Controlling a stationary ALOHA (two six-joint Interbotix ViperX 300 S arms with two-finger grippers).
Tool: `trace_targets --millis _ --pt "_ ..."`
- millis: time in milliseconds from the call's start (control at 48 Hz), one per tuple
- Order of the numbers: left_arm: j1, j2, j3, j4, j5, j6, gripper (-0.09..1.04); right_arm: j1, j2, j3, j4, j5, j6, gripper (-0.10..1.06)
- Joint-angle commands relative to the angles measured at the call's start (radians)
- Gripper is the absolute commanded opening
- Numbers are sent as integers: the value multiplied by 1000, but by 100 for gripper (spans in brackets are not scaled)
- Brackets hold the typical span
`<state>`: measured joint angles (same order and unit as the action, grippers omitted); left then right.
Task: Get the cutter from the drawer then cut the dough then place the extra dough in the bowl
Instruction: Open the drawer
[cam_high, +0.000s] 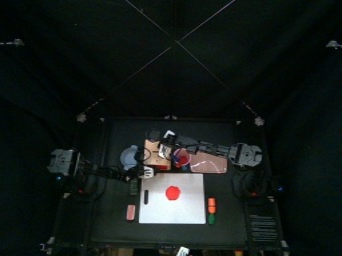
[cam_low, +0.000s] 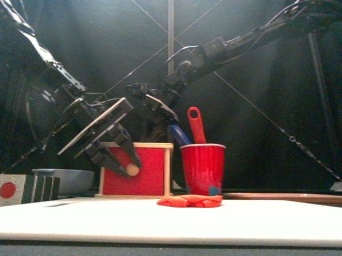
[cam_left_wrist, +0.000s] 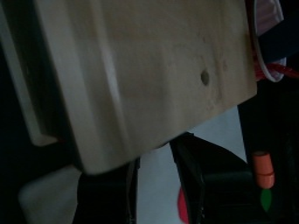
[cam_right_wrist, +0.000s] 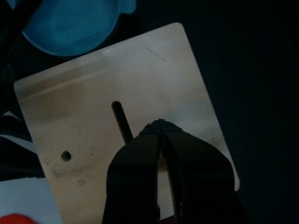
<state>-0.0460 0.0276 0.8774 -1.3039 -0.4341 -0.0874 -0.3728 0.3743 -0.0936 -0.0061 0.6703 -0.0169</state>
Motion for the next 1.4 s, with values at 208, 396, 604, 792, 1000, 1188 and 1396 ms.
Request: trace_targets --millis 208,396,604,792,1000,1188,1396 --pt "-77 -15 -2 -57 5 -2 56 0 -20 -2 0 5 0 2" --pt "-121 -14 -5 -91 5 0 56 0 -20 -2 0 5 0 2" --pt "-155 -15 -8 -114 5 -2 56 0 -20 3 0 6 2 2" --pt "-178 -15 -9 -138 3 -2 56 0 -20 3 0 6 2 2" --pt "-195 -15 -15 -152 -3 -2 56 0 -20 3 0 8 3 2" --pt "-201 -11 -25 -160 -3 -2 56 0 -20 5 0 8 3 2" --pt "-204 -3 -35 -169 -5 -2 56 0 -20 3 0 8 3 2"
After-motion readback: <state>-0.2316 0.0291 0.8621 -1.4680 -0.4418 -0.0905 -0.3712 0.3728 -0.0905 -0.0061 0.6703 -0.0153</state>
